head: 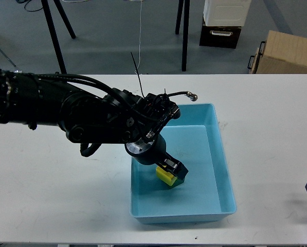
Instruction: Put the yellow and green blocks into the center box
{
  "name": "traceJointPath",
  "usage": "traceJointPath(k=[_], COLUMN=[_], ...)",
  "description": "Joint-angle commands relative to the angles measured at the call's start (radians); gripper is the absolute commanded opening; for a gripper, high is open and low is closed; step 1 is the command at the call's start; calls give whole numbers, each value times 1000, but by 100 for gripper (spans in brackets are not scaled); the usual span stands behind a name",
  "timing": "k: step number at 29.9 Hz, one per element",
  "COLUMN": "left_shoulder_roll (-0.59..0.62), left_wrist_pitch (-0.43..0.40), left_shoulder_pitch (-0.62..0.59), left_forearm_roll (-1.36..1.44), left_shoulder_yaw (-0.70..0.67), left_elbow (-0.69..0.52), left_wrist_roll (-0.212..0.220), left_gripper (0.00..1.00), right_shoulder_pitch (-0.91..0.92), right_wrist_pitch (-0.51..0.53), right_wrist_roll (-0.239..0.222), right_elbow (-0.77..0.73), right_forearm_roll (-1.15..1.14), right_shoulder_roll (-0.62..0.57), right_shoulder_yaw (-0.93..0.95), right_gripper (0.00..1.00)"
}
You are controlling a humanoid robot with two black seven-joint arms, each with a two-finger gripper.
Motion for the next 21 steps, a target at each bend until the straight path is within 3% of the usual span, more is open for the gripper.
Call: traceJointPath(k=[1, 10, 21], left_shoulder_roll=[0, 0, 0], left_wrist_pitch=[0, 0, 0], left_shoulder_pitch=[-10, -68, -165], left_forearm_roll=[-2, -5, -74], left_shoulder_yaw=[-10, -65, -270], left_elbow=[3, 55, 195], left_wrist_roll=[-1, -6, -61], left_gripper=[85, 85, 85], right_shoulder_pitch=[0, 6, 5], right_wrist_pitch=[0, 0, 0], right_wrist_roll=[1, 1, 4], right_elbow=[0, 8, 23], right_forearm_roll=[0, -1, 0], right_shoulder_roll=[0, 0, -89], right_shoulder_yaw=[-1, -3, 28], right_gripper=[84, 84, 84])
